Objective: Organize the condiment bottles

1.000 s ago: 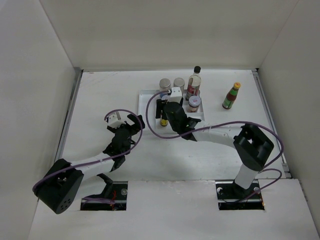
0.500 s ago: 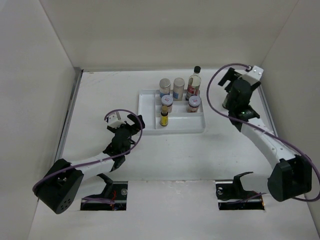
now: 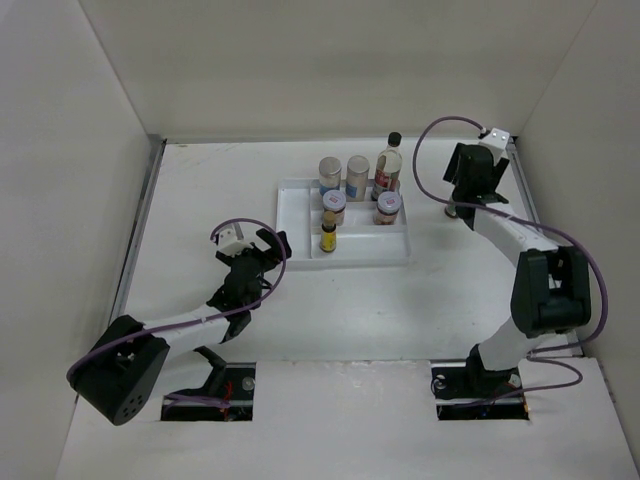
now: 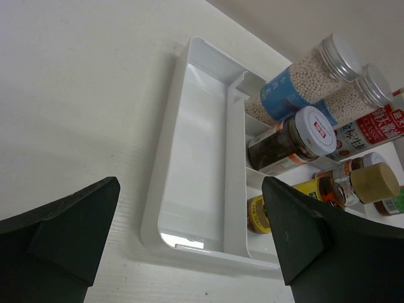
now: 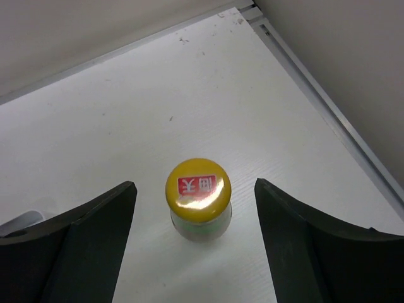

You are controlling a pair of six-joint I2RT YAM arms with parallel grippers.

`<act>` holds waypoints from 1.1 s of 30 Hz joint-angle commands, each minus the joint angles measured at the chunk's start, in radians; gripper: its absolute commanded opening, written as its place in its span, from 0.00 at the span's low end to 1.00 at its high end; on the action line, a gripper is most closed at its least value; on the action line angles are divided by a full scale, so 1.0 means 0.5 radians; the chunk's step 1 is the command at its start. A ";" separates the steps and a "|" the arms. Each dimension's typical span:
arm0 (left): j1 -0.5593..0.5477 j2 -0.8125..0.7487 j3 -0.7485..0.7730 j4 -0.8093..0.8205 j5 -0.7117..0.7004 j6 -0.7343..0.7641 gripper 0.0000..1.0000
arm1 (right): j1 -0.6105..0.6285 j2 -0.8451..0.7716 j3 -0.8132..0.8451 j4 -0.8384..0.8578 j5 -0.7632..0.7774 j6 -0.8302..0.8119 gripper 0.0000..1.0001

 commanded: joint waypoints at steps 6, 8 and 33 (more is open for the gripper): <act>-0.004 0.004 0.024 0.088 0.029 -0.025 1.00 | -0.041 0.168 0.118 0.303 0.075 -0.125 0.39; -0.004 -0.005 0.024 0.088 0.029 -0.025 1.00 | -0.023 0.101 0.045 0.410 0.143 -0.152 0.34; 0.011 -0.017 0.021 0.097 0.028 -0.016 1.00 | 1.079 -0.661 -0.453 0.509 0.244 0.173 0.33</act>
